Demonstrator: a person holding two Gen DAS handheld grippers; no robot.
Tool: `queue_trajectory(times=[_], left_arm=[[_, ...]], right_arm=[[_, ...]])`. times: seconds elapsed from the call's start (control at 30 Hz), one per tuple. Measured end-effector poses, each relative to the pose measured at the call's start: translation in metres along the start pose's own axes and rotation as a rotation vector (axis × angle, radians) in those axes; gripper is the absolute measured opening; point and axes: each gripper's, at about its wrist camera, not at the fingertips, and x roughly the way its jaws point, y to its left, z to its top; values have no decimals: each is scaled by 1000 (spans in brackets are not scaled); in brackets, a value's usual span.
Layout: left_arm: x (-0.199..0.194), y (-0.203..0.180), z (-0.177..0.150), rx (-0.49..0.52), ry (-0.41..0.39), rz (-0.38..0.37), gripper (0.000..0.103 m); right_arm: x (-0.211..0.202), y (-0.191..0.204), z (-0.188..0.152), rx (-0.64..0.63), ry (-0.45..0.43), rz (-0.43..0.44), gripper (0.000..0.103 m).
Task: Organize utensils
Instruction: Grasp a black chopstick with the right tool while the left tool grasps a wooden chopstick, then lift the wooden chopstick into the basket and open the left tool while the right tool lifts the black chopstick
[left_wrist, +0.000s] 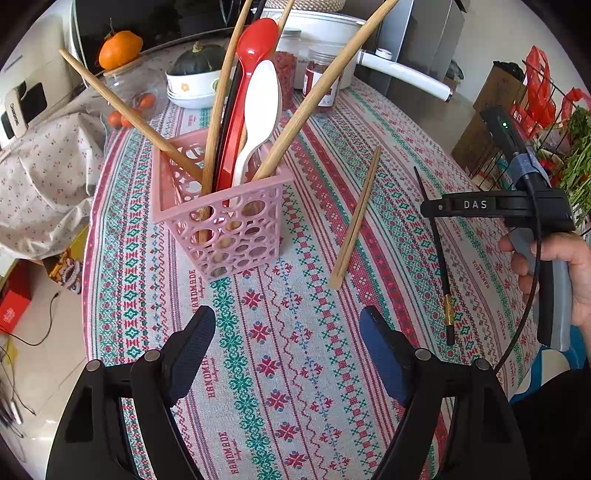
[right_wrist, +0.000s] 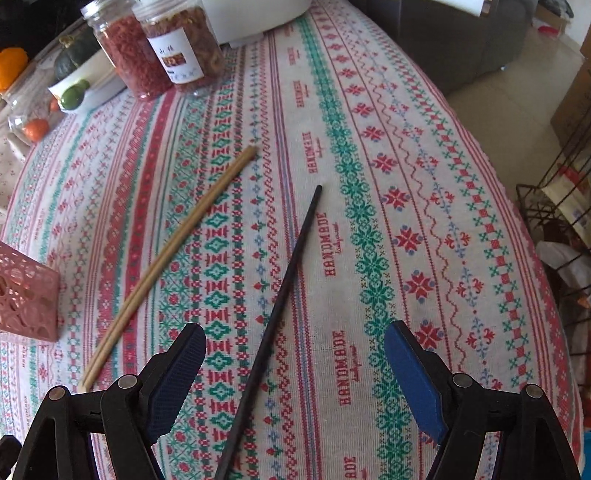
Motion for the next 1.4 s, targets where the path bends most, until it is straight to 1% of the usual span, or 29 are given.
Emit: queue_trajectory(times=[0.13, 0.2, 0.23, 0.27, 0.3, 0.33, 0.37, 0.43, 0.53, 0.67, 0.73, 0.8, 0.83, 0.9, 0.97, 1.07, 1.17, 1.27, 1.33, 1.37, 1.4], left_arm=[[0, -1, 0, 5, 0, 5, 82], [-1, -3, 1, 10, -4, 8, 82], [-2, -4, 1, 14, -5, 8, 82], [-2, -6, 1, 21, -6, 7, 82], [-3, -9, 1, 31, -7, 7, 82], [-3, -13, 0, 42, -8, 8, 82], [-3, -16, 0, 55, -8, 8, 82], [-2, -25, 1, 79, -5, -4, 82], [1, -39, 5, 91, -3, -23, 82], [14, -64, 16, 105, 18, -53, 81], [25, -80, 24, 133, 27, -53, 74], [37, -95, 35, 160, 31, -38, 59], [45, -101, 41, 159, 36, -38, 56], [60, -110, 56, 143, 46, -45, 44], [73, -121, 73, 149, 42, -35, 41], [92, -132, 97, 167, 25, 6, 39], [109, -132, 119, 155, 17, 32, 39], [121, -124, 136, 141, 21, 41, 37], [133, -121, 143, 139, 54, 48, 30], [140, -120, 146, 135, 80, 43, 26], [141, -120, 147, 131, 79, 33, 23]], right_arm=[[17, 4, 4, -11, 46, -31, 76], [19, 9, 5, -43, 37, -69, 70], [19, 12, 4, -74, 44, -101, 64], [18, 15, 3, -91, 42, -101, 54], [16, 15, 1, -94, 47, -95, 48], [14, 16, 0, -99, 56, -89, 33], [12, 15, -1, -103, 64, -81, 14], [10, 10, -4, -101, 77, -70, 11], [4, -5, -8, -64, 87, -37, 6], [-11, -28, -17, -56, 72, -21, 5], [-21, -39, -19, -42, 57, -3, 5], [-32, -50, -22, -16, 41, 18, 5], [-37, -54, -23, -8, 33, 25, 5], [-43, -58, -23, -3, 20, 34, 5], [-46, -59, -23, -10, 11, 40, 5], [-46, -61, -19, -14, 8, 58, 5], [-46, -66, -16, -10, 4, 82, 5], [-45, -72, -13, -1, 2, 100, 5], [-44, -75, -12, 7, 2, 110, 5], [-44, -76, -11, 10, 2, 115, 5], [-44, -77, -10, 11, 1, 119, 5]])
